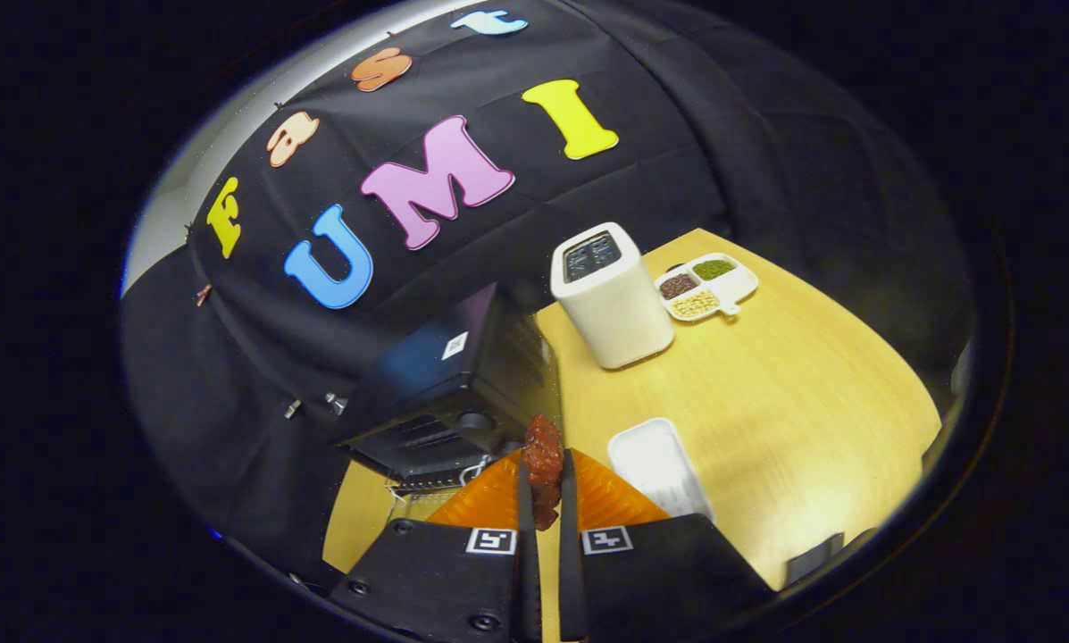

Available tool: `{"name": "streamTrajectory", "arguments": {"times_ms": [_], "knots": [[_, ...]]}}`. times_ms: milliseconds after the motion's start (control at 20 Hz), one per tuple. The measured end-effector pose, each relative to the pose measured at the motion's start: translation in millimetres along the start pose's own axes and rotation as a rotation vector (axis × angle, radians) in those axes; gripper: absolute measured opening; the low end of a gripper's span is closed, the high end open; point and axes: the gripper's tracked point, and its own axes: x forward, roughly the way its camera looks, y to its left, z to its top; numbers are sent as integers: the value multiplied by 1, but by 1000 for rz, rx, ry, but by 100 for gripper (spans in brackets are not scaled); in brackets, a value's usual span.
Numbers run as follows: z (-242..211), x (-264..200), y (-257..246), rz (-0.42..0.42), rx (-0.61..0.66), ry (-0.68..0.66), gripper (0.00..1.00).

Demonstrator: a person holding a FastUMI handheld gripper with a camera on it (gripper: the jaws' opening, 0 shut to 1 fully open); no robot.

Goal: Open the toaster oven, put the food inside, and close the toaster oven door.

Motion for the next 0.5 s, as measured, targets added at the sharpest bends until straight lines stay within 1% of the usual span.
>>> {"name": "streamTrajectory", "arguments": {"times_ms": [250, 500], "knots": [[-50, 33, 86, 97, 39, 56, 12], [-90, 78, 155, 167, 85, 85, 12]]}}
